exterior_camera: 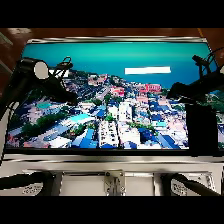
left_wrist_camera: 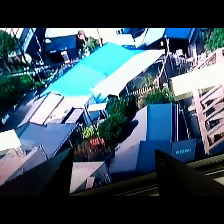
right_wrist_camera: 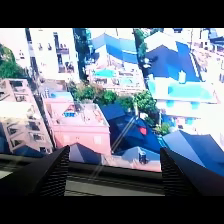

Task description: Fold the shirts.

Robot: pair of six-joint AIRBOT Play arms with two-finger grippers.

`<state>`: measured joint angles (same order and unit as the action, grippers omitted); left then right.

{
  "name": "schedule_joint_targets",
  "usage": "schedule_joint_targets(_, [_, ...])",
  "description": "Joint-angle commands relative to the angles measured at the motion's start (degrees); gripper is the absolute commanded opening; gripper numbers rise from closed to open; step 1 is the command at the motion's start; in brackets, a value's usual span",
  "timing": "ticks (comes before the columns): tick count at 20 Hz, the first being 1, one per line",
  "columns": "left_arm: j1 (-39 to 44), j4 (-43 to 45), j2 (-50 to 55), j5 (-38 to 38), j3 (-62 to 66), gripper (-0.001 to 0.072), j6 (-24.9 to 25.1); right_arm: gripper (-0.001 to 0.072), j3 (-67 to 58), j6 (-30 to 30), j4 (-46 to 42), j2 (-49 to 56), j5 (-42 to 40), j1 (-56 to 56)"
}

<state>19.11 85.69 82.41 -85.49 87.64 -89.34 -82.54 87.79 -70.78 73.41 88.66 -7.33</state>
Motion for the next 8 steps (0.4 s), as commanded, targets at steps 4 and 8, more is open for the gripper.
schedule_joint_targets(4, [0.1,0.3,0.6,1.0,0.1,0.0558,0.1,0.0678,-0.1,0.3,1.7,0.1,0.3,0.6])
schedule_joint_targets(8, [0.1,0.3,0.7,1.0,0.1,0.0558,0.2,0.0678,-0.1,0.3,1.7,0.1,0.3,0.6])
